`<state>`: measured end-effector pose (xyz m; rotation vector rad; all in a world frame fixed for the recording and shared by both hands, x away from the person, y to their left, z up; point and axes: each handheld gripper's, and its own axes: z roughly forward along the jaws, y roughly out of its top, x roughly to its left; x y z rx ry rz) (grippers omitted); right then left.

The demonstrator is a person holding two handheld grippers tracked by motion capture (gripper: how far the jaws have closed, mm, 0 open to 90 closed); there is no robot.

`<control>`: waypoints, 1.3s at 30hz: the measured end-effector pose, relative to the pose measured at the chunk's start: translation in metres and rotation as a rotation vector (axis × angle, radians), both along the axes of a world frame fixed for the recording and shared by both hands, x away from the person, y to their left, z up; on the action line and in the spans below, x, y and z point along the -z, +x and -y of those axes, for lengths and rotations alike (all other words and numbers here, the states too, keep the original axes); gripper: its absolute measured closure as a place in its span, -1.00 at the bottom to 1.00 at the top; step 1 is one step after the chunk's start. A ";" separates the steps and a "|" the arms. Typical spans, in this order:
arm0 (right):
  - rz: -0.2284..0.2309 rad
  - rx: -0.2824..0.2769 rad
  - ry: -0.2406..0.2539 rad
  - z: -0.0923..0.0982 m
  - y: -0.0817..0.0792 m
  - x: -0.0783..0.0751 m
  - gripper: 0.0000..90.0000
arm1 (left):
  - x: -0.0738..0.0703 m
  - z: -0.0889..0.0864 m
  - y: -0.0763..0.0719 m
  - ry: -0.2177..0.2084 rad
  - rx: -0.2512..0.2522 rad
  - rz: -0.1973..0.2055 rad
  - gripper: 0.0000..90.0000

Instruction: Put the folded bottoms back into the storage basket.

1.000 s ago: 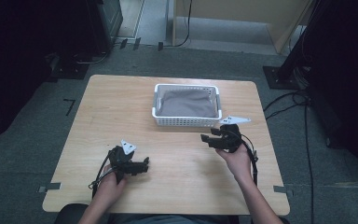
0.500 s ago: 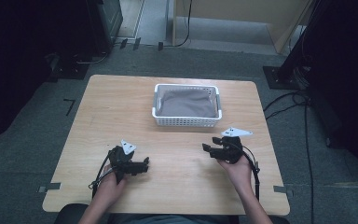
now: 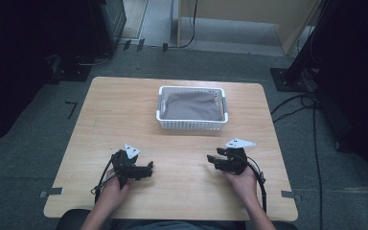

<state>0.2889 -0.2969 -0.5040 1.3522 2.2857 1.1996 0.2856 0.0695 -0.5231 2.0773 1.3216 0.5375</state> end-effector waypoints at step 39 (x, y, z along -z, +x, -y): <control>0.104 -0.016 -0.144 -0.018 -0.006 0.022 -0.27 | 0.000 0.000 0.000 0.001 0.000 0.000 -1.00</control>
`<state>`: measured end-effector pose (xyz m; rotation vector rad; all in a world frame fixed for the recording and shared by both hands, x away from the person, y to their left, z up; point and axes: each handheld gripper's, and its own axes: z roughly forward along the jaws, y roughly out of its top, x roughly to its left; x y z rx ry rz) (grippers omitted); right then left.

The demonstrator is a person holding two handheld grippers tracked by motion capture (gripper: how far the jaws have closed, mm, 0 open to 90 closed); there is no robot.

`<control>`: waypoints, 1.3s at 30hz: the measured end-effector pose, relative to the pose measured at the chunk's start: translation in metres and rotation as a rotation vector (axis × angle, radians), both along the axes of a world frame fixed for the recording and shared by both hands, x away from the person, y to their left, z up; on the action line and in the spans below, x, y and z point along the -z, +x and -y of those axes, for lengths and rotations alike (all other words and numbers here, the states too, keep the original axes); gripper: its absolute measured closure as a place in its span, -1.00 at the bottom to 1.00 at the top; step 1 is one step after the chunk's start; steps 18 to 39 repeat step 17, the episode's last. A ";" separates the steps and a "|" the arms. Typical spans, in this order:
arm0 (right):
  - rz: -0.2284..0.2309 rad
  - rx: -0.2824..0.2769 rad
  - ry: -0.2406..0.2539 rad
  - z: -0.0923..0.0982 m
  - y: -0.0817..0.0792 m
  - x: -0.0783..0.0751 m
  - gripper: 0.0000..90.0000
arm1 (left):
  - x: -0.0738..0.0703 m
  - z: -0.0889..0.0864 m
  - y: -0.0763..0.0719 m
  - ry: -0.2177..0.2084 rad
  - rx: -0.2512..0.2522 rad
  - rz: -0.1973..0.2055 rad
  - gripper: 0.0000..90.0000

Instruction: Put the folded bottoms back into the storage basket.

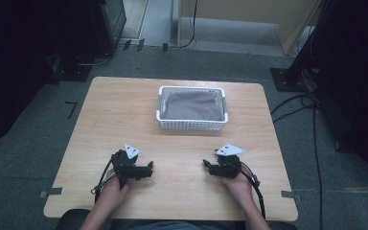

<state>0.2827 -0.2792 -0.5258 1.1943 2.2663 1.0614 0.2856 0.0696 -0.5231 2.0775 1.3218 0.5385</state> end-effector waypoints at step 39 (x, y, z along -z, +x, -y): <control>-0.007 -0.013 -0.006 -0.002 -0.001 0.000 -0.42 | 0.000 0.000 0.000 -0.001 0.001 0.000 -1.00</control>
